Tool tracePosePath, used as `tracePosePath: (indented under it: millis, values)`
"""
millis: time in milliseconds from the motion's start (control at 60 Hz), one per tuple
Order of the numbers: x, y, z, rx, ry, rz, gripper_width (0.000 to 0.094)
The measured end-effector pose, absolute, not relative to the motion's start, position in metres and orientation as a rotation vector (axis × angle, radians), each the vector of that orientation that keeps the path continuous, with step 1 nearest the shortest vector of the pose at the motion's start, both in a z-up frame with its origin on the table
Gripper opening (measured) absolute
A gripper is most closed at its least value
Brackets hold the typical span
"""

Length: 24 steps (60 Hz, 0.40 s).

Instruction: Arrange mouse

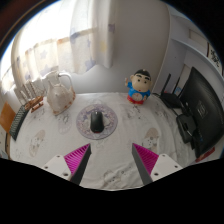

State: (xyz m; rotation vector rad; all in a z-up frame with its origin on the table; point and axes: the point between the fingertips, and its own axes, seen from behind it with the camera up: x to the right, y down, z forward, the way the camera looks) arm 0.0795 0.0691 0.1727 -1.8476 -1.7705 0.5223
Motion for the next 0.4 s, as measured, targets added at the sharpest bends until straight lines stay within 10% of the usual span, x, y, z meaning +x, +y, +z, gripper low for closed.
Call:
tracePosePath:
  millis: [400]
  values:
    - [0.0854, 0.0673, 0.1652, -1.846, -1.824, 0.555, 0.0853]
